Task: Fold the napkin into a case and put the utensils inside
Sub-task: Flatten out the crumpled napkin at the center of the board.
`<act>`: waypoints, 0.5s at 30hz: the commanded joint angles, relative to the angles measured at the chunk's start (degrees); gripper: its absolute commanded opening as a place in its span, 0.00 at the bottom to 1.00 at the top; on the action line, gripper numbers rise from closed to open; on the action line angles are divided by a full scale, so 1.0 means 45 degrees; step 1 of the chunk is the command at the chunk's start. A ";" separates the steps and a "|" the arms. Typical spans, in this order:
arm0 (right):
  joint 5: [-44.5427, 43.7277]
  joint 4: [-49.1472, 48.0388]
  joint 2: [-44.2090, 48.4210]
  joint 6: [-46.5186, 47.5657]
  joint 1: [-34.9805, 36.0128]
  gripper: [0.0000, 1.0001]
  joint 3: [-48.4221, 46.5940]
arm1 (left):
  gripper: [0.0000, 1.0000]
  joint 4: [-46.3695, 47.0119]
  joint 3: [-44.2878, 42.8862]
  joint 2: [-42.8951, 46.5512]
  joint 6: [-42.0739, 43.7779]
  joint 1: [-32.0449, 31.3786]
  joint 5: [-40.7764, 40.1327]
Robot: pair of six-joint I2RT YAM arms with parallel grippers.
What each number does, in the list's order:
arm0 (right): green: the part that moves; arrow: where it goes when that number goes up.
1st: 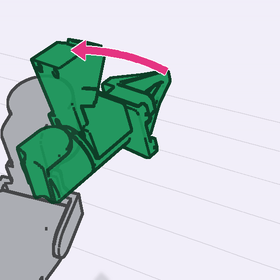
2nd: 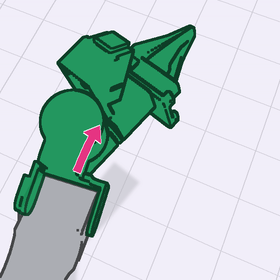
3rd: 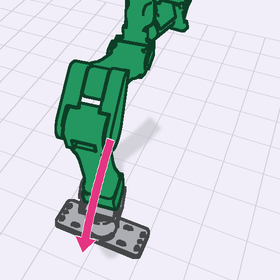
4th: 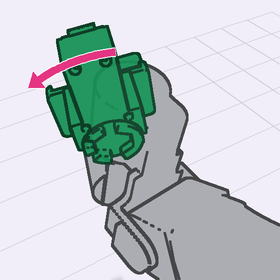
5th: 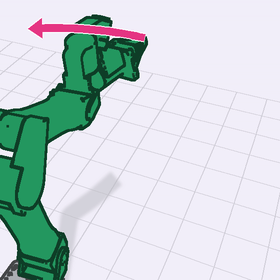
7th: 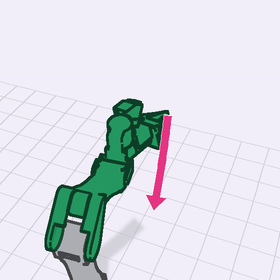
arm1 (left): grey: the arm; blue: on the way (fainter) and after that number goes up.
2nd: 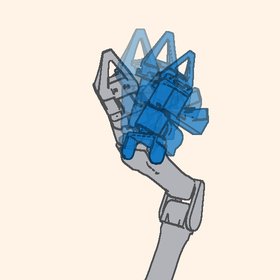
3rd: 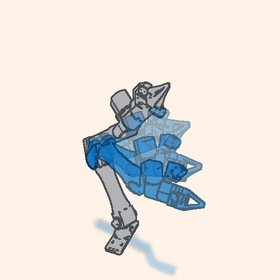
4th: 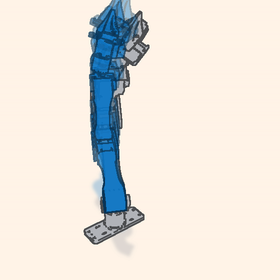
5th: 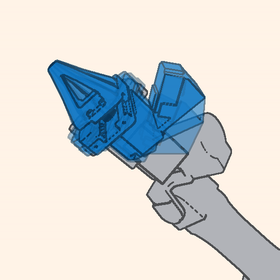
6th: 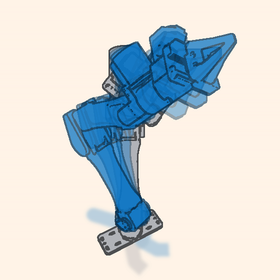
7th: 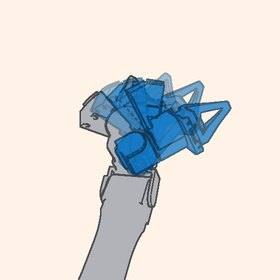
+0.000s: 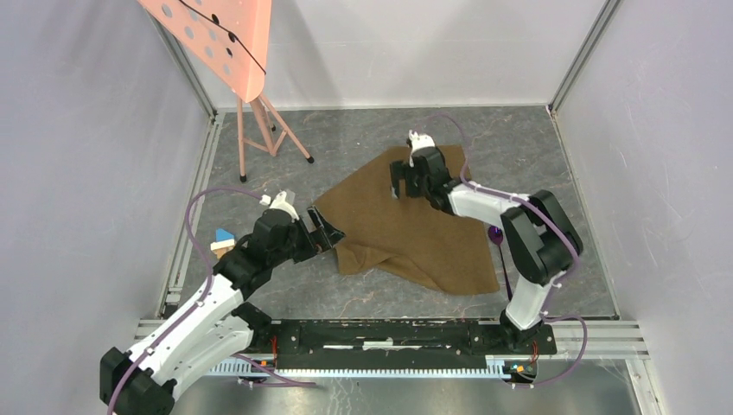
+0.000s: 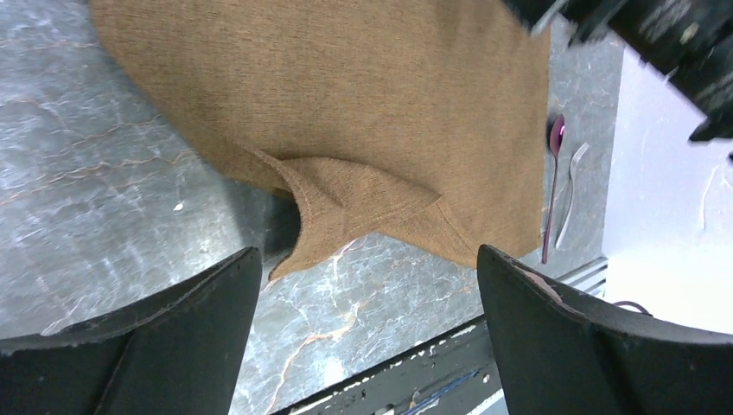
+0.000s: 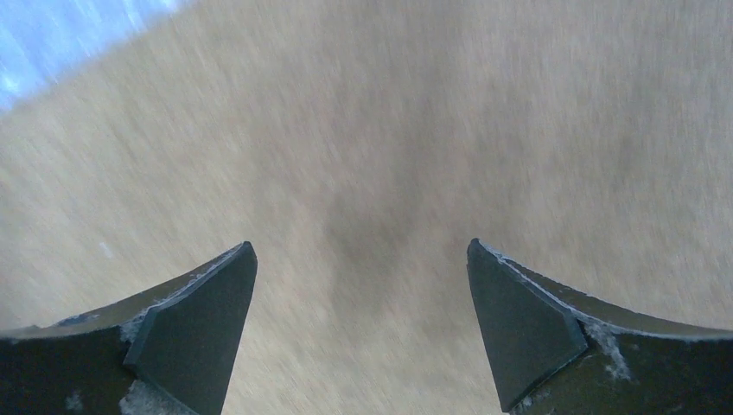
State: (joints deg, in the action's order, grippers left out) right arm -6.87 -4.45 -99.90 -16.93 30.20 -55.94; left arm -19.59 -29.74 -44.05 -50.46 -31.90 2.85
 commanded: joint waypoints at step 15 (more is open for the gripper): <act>-0.6353 0.3284 -0.6072 -0.4337 0.3122 0.96 -0.9099 | 1.00 -0.3662 -0.1345 0.3214 0.0705 0.0009 -0.0315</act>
State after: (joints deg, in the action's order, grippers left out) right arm -26.33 4.75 -123.04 -34.13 43.44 -90.59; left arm -34.63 -35.75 -31.46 -47.86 -31.90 -1.56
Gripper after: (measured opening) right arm 0.965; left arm 0.995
